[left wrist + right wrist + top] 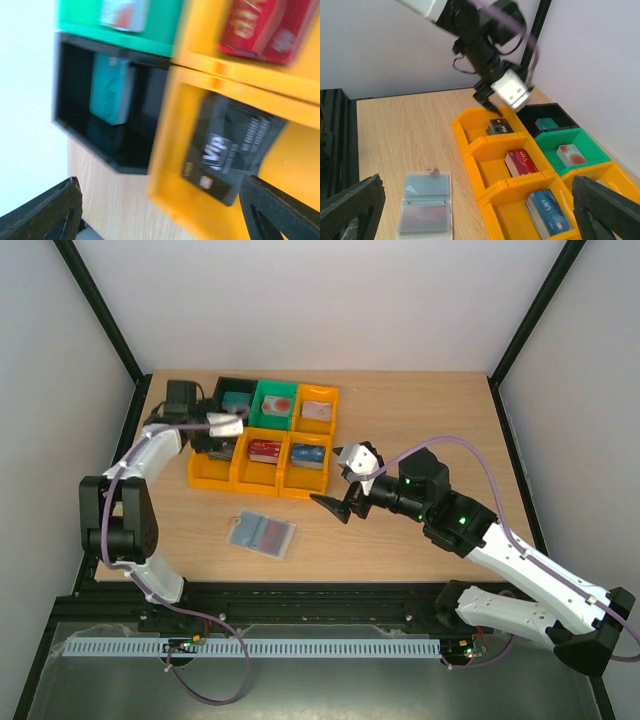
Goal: Take the credit cards out of the card holder
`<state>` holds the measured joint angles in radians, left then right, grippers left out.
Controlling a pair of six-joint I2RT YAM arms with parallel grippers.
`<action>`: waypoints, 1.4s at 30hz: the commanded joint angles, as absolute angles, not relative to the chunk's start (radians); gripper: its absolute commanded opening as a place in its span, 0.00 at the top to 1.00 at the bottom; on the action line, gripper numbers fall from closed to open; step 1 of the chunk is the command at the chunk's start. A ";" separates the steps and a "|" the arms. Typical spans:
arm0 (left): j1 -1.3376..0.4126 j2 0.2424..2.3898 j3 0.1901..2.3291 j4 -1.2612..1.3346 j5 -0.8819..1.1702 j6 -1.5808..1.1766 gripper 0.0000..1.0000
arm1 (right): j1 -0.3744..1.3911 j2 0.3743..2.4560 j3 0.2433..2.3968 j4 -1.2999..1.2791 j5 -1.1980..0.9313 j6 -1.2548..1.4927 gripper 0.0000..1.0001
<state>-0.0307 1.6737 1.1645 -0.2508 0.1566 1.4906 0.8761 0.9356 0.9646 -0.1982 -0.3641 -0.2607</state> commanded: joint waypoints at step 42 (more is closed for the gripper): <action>-0.100 1.955 1.320 -0.432 0.009 0.126 0.97 | 0.868 1.137 1.104 -0.150 -0.040 0.171 0.01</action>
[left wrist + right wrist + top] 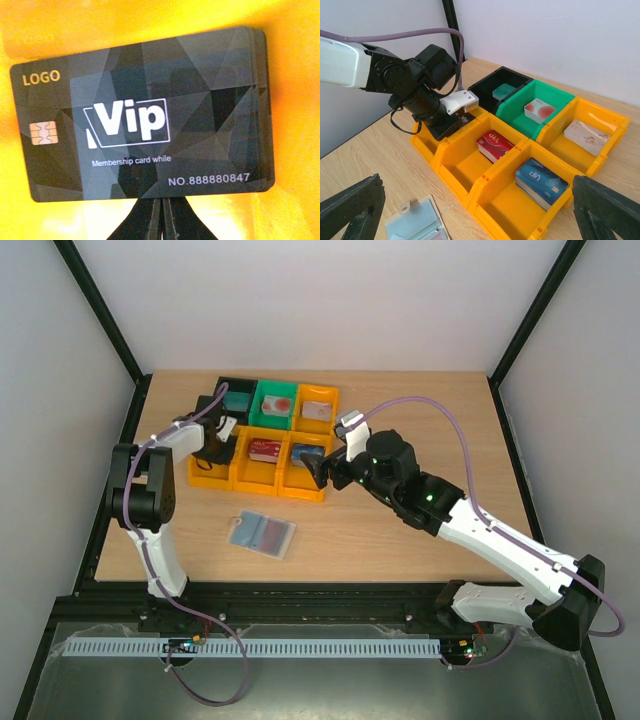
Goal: Take the credit cards out of the card holder
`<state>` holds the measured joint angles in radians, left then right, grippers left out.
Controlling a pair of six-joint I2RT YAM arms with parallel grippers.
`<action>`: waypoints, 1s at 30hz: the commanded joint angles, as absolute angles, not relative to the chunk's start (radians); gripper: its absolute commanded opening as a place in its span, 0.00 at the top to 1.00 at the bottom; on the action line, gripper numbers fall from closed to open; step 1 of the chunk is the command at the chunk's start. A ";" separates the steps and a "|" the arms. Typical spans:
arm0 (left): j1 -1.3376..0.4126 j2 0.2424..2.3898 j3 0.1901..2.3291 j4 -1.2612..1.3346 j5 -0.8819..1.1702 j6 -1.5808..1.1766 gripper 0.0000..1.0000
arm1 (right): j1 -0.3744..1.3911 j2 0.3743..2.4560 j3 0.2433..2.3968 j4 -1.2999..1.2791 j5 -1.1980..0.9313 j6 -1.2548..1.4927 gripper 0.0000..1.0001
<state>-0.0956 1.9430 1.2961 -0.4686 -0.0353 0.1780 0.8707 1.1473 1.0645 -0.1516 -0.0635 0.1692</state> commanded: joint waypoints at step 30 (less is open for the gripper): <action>-0.205 1.136 0.891 -0.579 0.614 -0.193 0.22 | 1.081 1.629 0.978 -0.145 -0.148 0.688 0.27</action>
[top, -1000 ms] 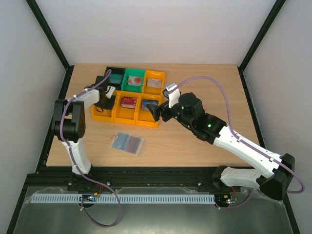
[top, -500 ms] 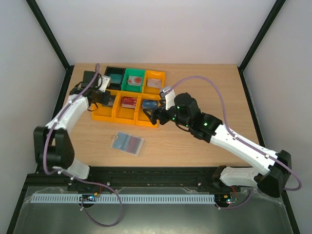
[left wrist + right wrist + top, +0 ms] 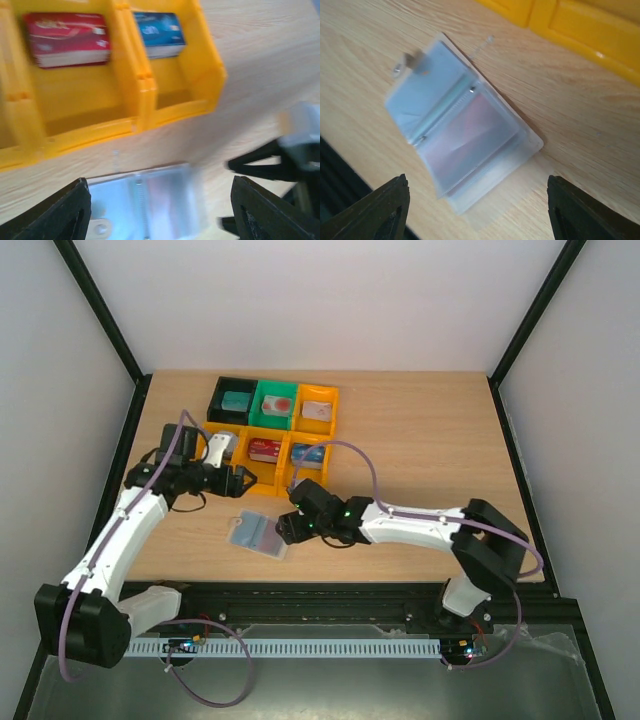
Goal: Take the credit cards out of the card holder
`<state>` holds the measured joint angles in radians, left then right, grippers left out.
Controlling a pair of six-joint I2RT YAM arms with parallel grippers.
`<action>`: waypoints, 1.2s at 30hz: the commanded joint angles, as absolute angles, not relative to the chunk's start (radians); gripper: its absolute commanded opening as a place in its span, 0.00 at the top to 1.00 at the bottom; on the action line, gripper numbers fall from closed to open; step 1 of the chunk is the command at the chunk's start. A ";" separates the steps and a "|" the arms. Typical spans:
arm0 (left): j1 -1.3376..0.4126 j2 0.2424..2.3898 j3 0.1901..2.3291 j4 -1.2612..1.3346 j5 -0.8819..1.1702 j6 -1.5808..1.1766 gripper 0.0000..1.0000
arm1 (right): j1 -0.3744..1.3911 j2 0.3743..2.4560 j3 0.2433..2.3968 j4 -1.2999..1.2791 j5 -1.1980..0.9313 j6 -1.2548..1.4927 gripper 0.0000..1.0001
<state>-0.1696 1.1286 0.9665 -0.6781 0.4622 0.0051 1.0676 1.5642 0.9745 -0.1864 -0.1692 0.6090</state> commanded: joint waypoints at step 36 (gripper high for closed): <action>-0.225 1.194 0.328 -0.180 0.589 -0.687 0.33 | 1.035 1.703 1.050 -0.220 -0.075 0.573 0.43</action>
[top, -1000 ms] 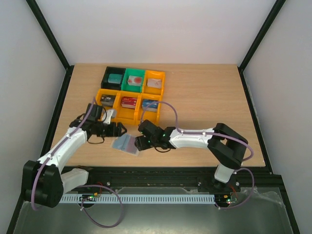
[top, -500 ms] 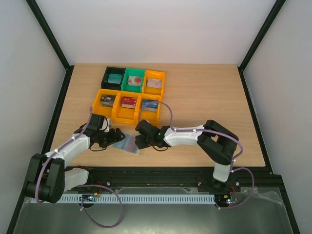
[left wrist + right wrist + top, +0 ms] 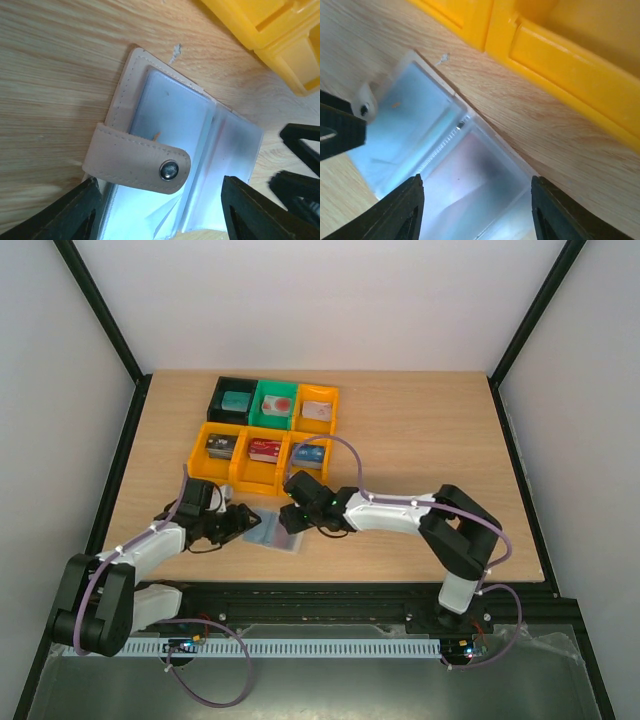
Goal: Take the credit cards out of the card holder
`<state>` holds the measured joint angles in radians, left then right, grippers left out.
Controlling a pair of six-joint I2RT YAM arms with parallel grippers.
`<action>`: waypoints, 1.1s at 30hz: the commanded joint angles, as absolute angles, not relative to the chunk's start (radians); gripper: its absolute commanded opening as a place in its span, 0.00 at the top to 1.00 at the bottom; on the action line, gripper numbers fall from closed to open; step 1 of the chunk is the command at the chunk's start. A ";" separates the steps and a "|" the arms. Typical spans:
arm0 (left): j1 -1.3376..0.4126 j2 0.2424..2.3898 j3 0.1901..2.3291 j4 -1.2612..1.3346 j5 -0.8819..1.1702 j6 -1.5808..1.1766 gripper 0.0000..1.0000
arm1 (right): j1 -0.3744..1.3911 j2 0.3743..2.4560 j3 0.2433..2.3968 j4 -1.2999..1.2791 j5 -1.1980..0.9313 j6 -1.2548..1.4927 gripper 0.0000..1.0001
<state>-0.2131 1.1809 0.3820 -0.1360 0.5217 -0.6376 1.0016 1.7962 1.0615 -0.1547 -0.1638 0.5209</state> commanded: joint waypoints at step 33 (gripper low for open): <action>-0.251 1.311 0.327 -0.068 0.561 -0.701 0.32 | 1.070 1.840 1.005 0.015 -0.255 0.547 0.58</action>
